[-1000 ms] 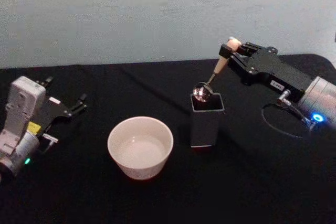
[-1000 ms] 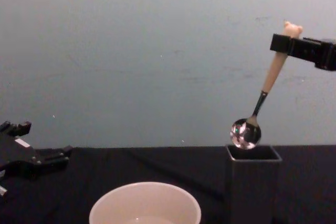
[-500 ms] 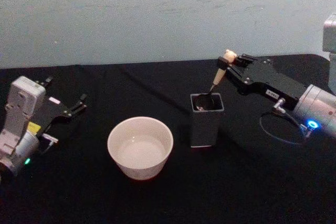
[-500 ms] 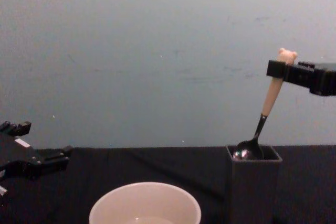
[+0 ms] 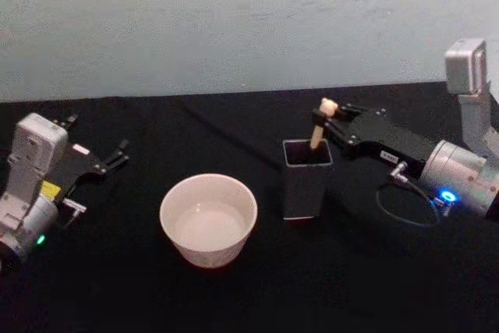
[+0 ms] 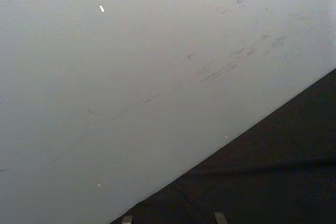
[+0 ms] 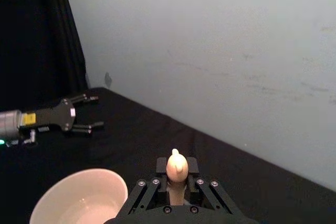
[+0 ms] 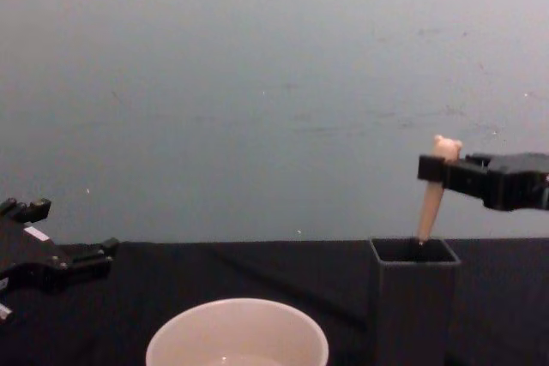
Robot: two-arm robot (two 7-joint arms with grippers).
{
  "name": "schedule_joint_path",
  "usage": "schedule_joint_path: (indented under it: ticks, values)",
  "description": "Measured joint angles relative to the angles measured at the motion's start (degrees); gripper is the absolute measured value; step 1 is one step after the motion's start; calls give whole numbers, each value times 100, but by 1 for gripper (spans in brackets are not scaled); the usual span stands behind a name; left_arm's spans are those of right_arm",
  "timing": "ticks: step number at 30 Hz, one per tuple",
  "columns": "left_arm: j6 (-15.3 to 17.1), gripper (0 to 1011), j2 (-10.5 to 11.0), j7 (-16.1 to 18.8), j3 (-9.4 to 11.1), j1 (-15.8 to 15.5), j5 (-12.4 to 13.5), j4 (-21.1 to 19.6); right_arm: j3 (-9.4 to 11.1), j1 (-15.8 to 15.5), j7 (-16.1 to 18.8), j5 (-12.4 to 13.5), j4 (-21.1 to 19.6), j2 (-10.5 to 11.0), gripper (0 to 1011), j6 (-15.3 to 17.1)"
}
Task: Pick up the stirring spoon with one hand, stir inside the cup, then place it back in its original position.
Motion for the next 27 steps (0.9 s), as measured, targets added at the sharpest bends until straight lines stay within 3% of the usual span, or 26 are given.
schedule_joint_path:
  ticks: [12, 27]
  values:
    - [0, 1001, 0, 0, 0, 0, 0, 0, -156, 122, -65, -243, 348, -145, 214, 212]
    - [0, 1001, 0, 0, 0, 0, 0, 0, -151, 144, -78, -326, 480, -222, 214, 317]
